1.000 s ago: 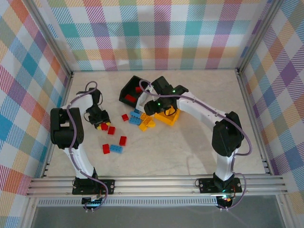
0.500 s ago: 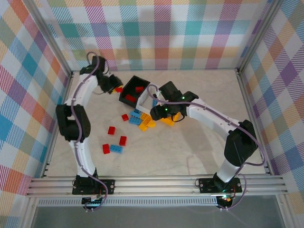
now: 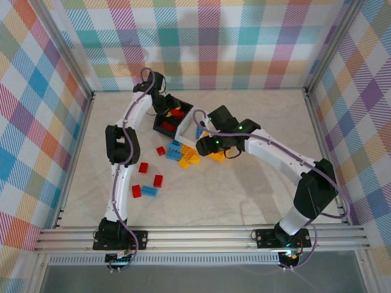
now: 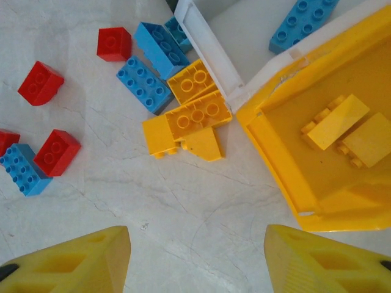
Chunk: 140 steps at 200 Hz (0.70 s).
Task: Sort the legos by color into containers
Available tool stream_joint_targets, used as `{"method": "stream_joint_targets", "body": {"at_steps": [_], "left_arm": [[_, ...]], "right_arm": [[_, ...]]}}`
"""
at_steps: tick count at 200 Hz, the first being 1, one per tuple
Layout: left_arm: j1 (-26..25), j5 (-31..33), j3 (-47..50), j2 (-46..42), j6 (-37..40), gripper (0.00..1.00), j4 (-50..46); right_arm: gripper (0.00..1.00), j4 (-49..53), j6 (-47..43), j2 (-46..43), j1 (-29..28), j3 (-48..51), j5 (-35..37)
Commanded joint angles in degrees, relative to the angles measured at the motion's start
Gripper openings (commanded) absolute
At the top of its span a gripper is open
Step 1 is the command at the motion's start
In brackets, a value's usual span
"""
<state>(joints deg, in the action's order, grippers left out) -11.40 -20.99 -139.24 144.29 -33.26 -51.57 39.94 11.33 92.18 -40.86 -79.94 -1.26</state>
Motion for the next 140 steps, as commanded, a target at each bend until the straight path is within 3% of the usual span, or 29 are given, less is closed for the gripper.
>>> {"method": "stream_joint_targets", "body": {"at_steps": [1, 14, 28, 84, 106, 140], "left_arm": [[-0.2, -0.3, -2.8, -0.8, -0.9, 0.52, -1.4], [-0.4, -0.5, -2.8, -1.0, -0.9, 0.63, -2.0], [-0.6, -0.6, -2.7, -1.5, -0.6, 0.69, -2.6], [-1.3, -0.3, -1.1, -9.1, 3.9, 0.71, -7.2], [-1.9, 1.8, 7.7, -17.5, 7.0, 0.70, -8.0], [-2.0, 11.2, 29.3, -33.4, 12.6, 0.69, -11.3]], "right_arm": [[0.60, 0.5, -0.4, -1.4, -0.2, 1.2, 0.0], [0.61, 0.1, -0.2, -1.2, -0.2, 1.3, -0.4], [0.61, -0.2, -0.2, -0.7, -0.2, 0.9, -1.0], [0.61, -1.9, 1.6, 0.0, -0.2, 0.9, -2.8], [0.61, -2.6, 2.2, -0.2, -0.4, 2.2, -3.1], [0.61, -3.8, 3.6, -1.5, -1.2, 4.3, -3.0]]}}
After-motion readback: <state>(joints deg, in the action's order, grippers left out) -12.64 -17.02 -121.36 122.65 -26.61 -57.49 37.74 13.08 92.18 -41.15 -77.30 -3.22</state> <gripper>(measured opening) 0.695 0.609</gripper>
